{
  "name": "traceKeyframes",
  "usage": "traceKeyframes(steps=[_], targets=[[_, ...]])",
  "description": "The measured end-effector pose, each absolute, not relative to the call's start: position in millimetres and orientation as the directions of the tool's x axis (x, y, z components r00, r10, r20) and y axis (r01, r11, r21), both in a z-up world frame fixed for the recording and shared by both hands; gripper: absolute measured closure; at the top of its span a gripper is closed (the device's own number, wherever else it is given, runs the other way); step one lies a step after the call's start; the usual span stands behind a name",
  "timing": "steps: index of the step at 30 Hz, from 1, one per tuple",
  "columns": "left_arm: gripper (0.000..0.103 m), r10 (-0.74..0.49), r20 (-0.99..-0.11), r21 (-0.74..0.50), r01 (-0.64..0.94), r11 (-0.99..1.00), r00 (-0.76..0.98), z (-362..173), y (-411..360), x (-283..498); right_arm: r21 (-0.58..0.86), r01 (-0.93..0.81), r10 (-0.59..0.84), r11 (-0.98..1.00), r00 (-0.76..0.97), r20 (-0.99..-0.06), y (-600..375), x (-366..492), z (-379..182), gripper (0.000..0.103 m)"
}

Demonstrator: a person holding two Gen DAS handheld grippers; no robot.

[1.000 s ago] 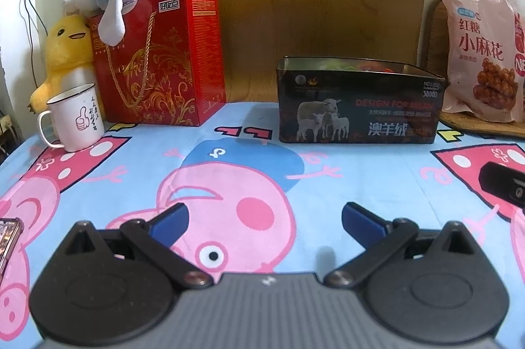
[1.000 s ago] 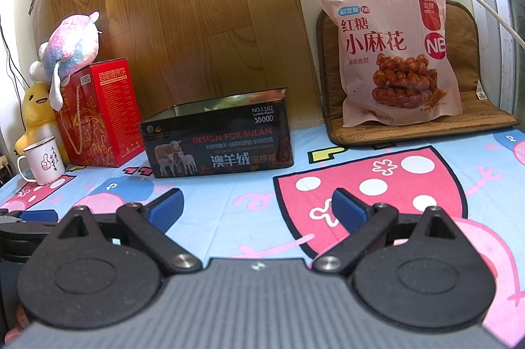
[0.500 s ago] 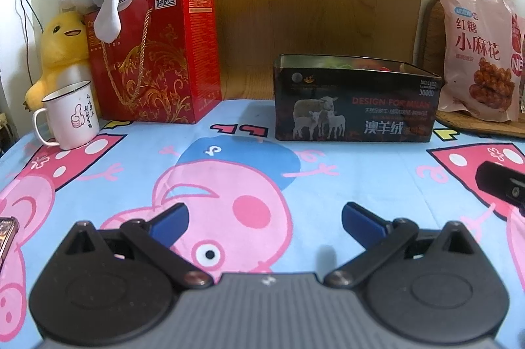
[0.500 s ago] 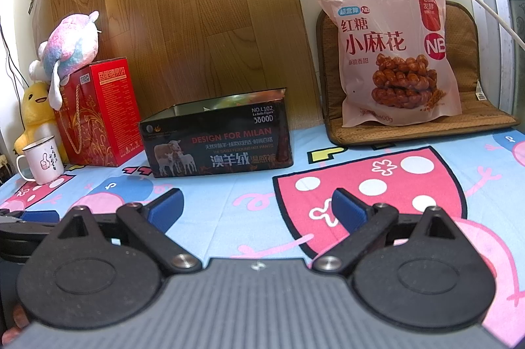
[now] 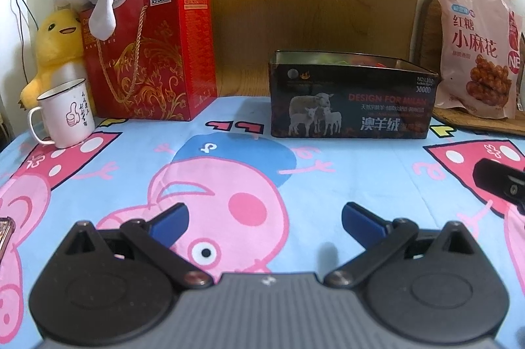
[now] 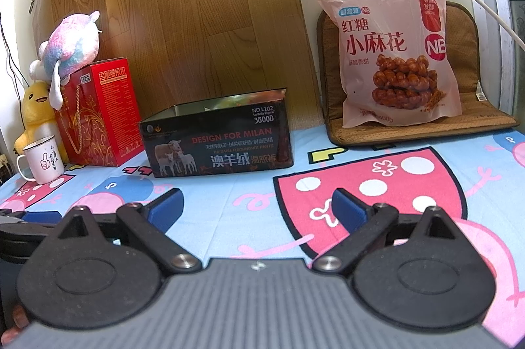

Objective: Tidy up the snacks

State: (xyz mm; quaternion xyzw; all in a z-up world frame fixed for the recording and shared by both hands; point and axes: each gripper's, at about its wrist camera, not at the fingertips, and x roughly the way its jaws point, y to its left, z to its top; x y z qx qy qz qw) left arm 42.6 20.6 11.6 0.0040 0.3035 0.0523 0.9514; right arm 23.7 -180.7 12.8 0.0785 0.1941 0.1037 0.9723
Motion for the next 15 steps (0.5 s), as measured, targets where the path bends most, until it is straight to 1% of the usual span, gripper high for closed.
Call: traceKeyframes(steps=[15], targets=[[0.0,0.114,-0.608,0.049,-0.107,0.993,0.785,8.9,21.5,47.5,0.192,-0.171,0.232,0.966,0.903,-0.363,-181.8,23.8,13.3,0.005]])
